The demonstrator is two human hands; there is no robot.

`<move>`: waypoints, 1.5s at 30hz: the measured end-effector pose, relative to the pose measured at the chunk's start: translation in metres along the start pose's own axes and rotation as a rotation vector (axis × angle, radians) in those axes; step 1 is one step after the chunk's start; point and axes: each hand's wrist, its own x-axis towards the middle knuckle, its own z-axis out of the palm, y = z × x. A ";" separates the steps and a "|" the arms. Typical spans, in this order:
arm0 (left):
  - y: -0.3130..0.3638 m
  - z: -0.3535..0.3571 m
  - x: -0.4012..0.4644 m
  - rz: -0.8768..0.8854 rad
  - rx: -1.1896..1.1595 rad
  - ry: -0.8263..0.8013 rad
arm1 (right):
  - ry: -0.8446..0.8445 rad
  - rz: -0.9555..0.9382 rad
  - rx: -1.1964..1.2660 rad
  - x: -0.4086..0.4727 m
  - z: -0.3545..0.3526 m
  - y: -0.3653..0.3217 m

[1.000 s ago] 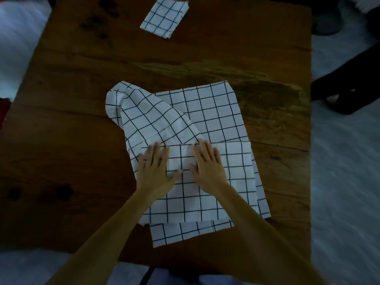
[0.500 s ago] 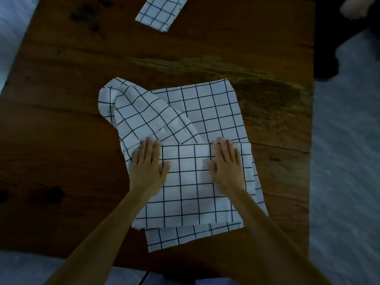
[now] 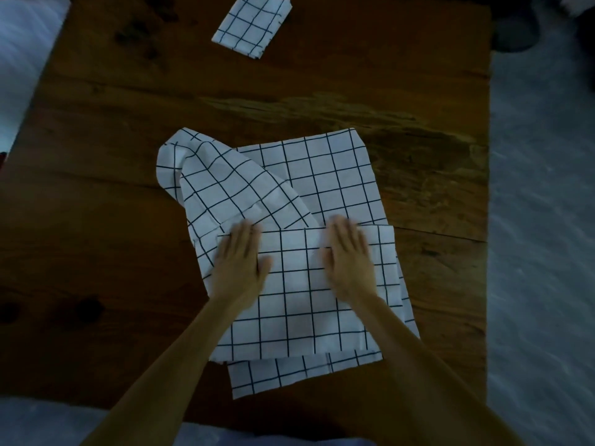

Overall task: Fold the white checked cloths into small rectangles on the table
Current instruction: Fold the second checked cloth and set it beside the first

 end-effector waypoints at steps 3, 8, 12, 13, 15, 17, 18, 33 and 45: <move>-0.029 -0.006 -0.011 -0.057 -0.019 -0.004 | 0.044 0.107 -0.056 -0.010 -0.007 0.038; 0.013 -0.018 -0.002 -0.103 -0.021 0.056 | 0.058 0.102 -0.015 -0.006 -0.011 0.006; 0.064 -0.008 0.007 0.114 -0.073 -0.006 | -0.077 -0.213 -0.032 0.003 0.015 -0.041; 0.065 -0.003 0.007 0.097 -0.066 -0.032 | -0.082 -0.212 -0.036 0.004 0.019 -0.044; 0.047 0.003 0.004 0.052 0.003 -0.033 | -0.033 -0.170 -0.034 0.003 0.015 -0.034; 0.020 0.002 -0.004 0.023 0.051 -0.030 | -0.009 -0.092 -0.044 -0.003 0.003 -0.006; 0.008 0.000 -0.007 0.008 0.047 -0.020 | 0.001 -0.045 -0.046 -0.007 -0.003 0.009; 0.037 0.005 0.008 0.018 -0.013 0.004 | 0.048 -0.046 0.036 0.008 0.004 -0.009; 0.058 -0.023 0.026 0.111 -0.125 0.132 | 0.169 0.088 0.054 -0.005 -0.017 0.020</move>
